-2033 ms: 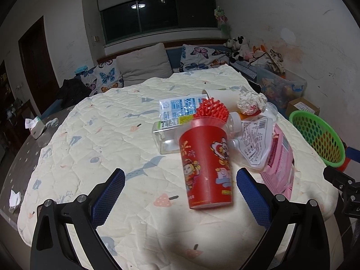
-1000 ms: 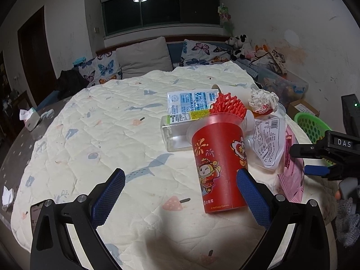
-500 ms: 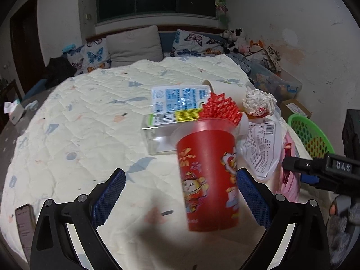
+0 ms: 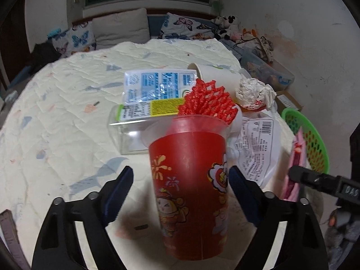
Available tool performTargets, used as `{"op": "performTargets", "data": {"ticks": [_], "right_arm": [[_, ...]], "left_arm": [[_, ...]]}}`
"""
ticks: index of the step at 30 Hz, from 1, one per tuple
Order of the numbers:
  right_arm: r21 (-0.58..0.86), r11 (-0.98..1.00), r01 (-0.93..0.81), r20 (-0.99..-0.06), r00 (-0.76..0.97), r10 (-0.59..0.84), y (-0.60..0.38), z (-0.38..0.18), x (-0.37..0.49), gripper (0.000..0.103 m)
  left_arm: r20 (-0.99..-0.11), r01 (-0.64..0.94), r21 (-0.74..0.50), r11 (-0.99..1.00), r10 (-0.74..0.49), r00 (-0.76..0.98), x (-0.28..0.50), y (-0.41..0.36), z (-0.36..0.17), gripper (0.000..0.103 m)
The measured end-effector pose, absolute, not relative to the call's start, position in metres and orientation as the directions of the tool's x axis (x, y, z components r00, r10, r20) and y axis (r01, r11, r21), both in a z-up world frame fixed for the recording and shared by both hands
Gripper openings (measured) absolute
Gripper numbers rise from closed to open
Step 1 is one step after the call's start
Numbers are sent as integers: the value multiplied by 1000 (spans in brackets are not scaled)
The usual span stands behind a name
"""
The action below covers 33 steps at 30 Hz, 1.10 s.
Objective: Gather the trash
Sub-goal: 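Close the right tool on the pink wrapper while the left tool grips the red cup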
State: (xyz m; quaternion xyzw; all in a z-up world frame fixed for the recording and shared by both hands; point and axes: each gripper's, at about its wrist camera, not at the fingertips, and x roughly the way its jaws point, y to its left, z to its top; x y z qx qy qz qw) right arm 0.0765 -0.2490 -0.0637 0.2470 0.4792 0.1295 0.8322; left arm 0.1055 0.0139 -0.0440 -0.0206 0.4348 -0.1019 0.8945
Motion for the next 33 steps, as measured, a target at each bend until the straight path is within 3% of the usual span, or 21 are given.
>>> {"op": "performTargets", "data": {"ticks": [5, 24, 33], "right_arm": [[530, 848, 12, -735, 505, 453, -246, -62, 77, 73], [538, 843, 16, -730, 508, 457, -250, -61, 77, 73], [545, 838, 13, -725, 510, 463, -251, -62, 77, 73]], "left_arm": [[-778, 191, -152, 970, -237, 581, 107, 9, -48, 70], [-798, 286, -155, 946, -291, 528, 78, 26, -32, 69], [-818, 369, -5, 929, -216, 533, 55, 32, -20, 69]]}}
